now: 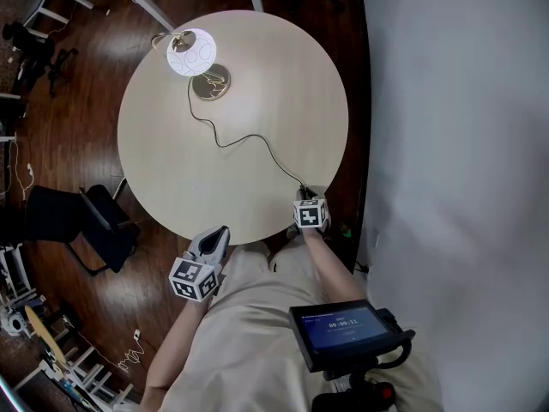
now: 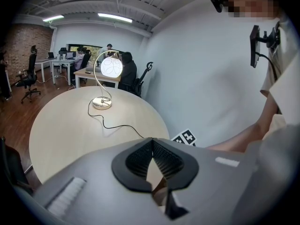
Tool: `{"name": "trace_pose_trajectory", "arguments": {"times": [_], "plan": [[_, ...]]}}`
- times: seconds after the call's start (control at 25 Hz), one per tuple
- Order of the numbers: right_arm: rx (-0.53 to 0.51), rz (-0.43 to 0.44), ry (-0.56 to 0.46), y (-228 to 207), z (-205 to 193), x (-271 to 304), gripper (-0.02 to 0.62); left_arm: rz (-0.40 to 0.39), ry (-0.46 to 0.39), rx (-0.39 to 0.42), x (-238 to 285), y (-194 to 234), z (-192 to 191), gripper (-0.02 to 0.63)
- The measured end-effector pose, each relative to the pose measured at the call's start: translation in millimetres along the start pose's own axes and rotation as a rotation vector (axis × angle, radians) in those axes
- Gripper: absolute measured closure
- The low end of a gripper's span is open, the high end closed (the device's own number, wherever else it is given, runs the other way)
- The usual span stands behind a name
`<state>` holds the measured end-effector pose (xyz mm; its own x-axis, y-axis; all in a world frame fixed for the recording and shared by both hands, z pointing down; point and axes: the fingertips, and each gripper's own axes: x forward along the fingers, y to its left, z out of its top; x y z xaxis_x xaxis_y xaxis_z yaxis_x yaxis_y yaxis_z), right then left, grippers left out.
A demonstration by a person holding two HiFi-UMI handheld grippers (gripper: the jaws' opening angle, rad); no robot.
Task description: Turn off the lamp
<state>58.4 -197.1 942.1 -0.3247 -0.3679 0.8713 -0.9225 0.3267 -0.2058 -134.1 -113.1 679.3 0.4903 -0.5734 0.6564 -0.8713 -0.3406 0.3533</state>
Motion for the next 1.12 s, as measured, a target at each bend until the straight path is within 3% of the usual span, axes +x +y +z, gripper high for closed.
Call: {"name": "trace_pose_trajectory", "arguments": {"times": [0.68,1.12], "plan": [[-0.058,-0.031,0.01,3,6,-2,0.534,-0.009,0.008,0.022,-5,4,1,0.606],[-0.068,-0.044,0.008,9,4,-7,0.518,-0.01,0.001,0.038,-13,-2,-1,0.606]]}}
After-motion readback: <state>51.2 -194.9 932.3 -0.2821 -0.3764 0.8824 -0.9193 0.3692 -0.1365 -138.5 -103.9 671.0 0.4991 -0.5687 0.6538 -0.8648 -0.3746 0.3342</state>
